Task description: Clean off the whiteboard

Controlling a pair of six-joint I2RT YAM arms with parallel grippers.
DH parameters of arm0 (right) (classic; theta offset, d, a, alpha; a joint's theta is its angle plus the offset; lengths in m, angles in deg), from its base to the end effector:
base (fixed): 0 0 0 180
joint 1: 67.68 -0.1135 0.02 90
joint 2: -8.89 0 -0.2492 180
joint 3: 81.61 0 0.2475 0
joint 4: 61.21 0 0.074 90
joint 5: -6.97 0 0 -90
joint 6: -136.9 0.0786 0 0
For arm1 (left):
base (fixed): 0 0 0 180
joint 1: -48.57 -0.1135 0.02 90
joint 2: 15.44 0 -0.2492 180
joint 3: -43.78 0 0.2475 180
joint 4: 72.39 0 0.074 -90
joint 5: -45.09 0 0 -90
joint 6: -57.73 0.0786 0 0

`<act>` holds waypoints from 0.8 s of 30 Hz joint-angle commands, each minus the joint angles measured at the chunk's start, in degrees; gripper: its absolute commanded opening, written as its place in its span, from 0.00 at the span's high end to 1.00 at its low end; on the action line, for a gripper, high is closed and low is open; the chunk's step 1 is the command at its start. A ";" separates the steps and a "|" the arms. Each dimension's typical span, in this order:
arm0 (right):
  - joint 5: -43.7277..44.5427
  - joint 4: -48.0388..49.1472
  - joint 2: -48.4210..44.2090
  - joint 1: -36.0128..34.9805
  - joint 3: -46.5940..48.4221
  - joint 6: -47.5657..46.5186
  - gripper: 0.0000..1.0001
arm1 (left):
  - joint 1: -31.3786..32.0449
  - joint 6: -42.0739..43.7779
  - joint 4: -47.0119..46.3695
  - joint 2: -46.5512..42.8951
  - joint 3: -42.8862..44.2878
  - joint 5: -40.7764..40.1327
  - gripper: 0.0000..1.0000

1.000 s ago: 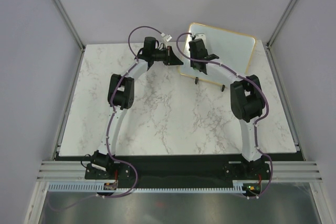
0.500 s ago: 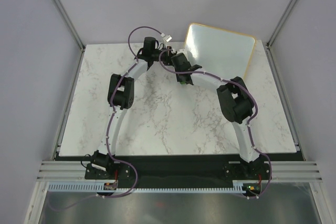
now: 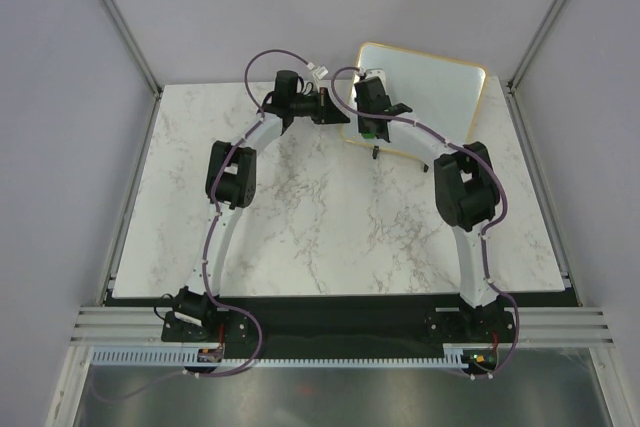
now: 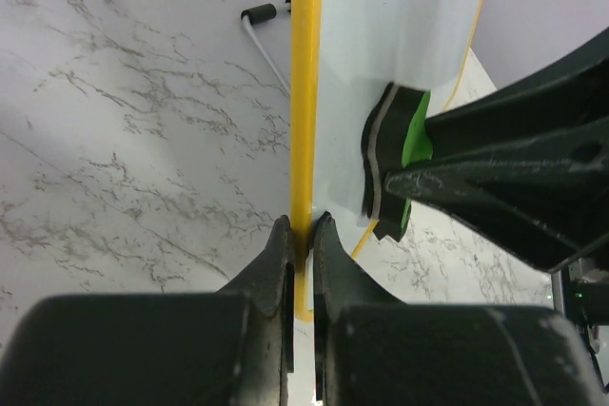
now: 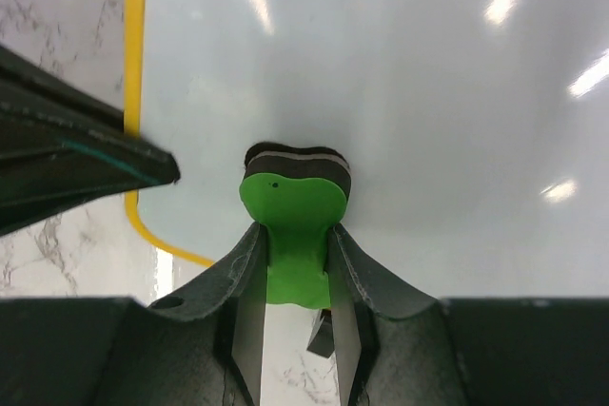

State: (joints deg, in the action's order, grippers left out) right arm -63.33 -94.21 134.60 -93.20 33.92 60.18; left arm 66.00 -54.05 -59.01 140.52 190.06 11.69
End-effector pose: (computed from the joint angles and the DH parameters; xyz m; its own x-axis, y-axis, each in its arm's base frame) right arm 0.4780 0.1988 0.1708 -0.6432 -0.0674 -0.7627 -0.0370 0.9977 -0.0570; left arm 0.5523 -0.2422 0.1275 -0.6801 -0.0005 -0.7331 0.6950 0.3176 -0.6451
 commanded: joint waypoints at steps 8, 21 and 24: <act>-0.62 0.77 2.87 -2.60 1.34 0.25 1.00 | -0.47 2.00 -0.24 -4.00 0.29 -0.09 0.98; 2.18 12.10 -14.85 14.96 -22.44 3.33 1.00 | -0.73 3.06 0.29 -4.17 -1.46 0.09 0.98; 3.85 13.16 -19.87 20.23 -28.09 2.72 1.00 | -0.73 3.59 0.29 -4.26 -1.90 -0.08 0.98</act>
State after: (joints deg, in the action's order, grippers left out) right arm -65.86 -82.99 118.84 -79.49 10.79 62.69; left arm 66.02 -53.99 -58.94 140.13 188.73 12.87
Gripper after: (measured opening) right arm 0.353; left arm 0.066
